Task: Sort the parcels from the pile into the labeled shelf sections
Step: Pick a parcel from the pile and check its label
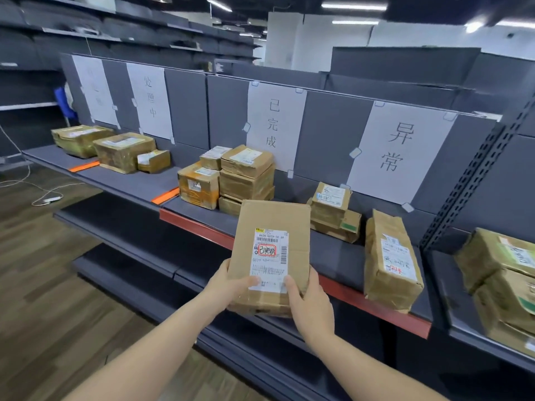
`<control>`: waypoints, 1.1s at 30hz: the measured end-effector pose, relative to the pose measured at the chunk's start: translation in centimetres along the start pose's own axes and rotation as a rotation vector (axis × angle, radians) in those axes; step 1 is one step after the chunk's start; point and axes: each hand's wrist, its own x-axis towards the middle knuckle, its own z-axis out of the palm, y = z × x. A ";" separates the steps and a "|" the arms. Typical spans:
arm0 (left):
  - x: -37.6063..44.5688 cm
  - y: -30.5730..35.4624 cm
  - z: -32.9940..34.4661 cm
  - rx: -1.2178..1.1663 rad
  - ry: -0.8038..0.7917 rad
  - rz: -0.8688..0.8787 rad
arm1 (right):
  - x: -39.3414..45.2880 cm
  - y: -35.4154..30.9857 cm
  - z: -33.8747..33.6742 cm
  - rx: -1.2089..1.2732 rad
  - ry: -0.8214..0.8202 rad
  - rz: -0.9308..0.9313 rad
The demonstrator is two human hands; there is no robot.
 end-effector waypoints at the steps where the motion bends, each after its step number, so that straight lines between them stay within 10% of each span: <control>1: 0.7 0.1 -0.7 0.000 -0.012 0.004 | 0.5 -0.5 0.6 -0.012 0.011 0.006; 33: 15.2 10.7 -17.5 -0.185 -0.281 0.318 | 9.5 -18.5 8.1 -0.092 0.529 0.082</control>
